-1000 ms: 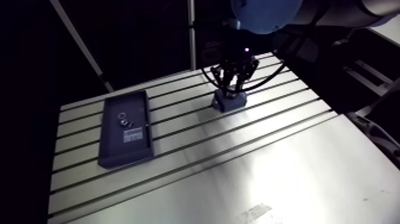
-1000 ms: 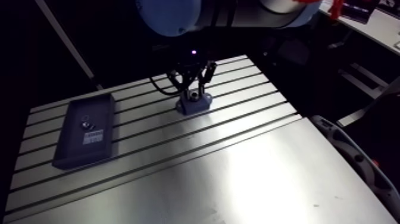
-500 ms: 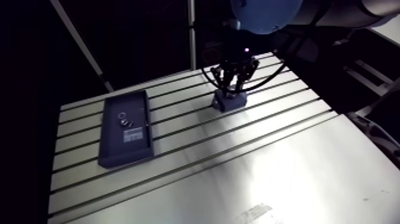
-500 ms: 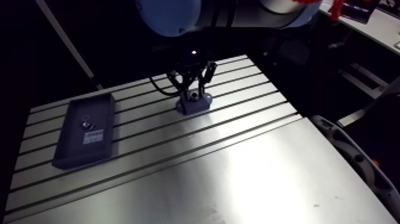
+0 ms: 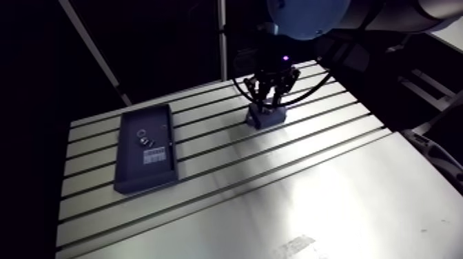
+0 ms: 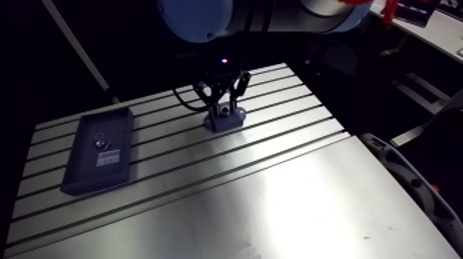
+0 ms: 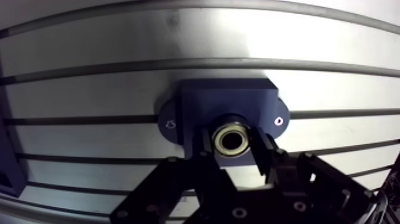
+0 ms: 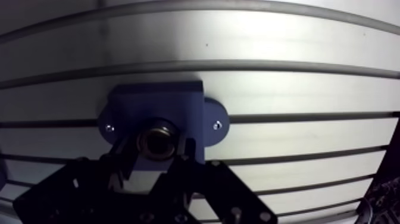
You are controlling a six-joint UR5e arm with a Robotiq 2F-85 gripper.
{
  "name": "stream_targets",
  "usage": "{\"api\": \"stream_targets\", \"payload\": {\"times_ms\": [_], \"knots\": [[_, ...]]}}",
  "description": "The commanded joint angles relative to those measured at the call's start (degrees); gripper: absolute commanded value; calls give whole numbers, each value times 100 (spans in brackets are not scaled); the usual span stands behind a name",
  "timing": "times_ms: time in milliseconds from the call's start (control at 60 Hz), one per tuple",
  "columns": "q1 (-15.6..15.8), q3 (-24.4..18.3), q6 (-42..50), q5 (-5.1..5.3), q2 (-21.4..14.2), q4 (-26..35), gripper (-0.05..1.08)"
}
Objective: Pick up the bearing and press it into the housing until flush.
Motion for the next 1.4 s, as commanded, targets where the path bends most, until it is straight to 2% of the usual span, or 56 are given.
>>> {"api": "stream_targets", "payload": {"times_ms": [17,1400], "knots": [[1,-7,1,0,2,0,69],[-6,0,1,0,28,-8,69]]}}
